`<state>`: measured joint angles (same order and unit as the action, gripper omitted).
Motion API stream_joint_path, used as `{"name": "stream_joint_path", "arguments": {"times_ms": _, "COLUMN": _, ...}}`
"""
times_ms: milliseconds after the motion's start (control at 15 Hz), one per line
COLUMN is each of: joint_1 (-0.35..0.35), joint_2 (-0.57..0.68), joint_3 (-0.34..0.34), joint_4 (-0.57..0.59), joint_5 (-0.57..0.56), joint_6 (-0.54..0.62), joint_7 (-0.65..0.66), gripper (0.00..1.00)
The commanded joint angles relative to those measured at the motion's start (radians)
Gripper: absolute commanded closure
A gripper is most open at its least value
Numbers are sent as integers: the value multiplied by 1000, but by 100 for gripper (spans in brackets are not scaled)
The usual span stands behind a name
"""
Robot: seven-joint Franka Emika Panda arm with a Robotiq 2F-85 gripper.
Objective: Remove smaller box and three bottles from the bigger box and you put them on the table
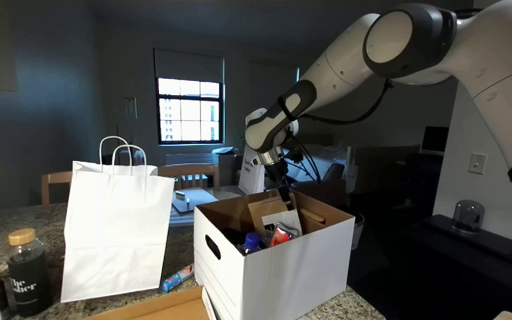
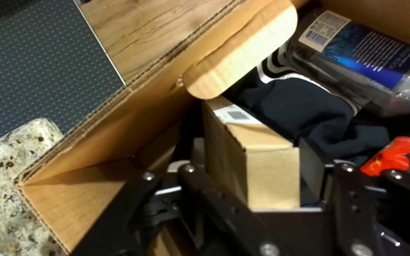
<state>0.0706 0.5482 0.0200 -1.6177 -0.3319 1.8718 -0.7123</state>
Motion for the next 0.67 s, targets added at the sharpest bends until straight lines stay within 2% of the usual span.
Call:
{"name": "stream_joint_path", "arguments": {"times_ms": 0, "joint_1": 7, "joint_2": 28, "joint_3": 3, "joint_4": 43, "joint_5": -50, "joint_6": -34, "joint_7": 50, "gripper": 61}}
{"name": "stream_joint_path", "arguments": {"times_ms": 333, "joint_1": 19, "joint_2": 40, "joint_3": 5, "joint_4": 69, "joint_5": -73, "joint_6": -92, "joint_7": 110, "gripper": 91}}
{"name": "stream_joint_path", "arguments": {"times_ms": 600, "joint_1": 42, "joint_2": 18, "joint_3": 12, "joint_4": 53, "joint_5": -56, "joint_6": -159, "joint_7": 229, "gripper": 88}}
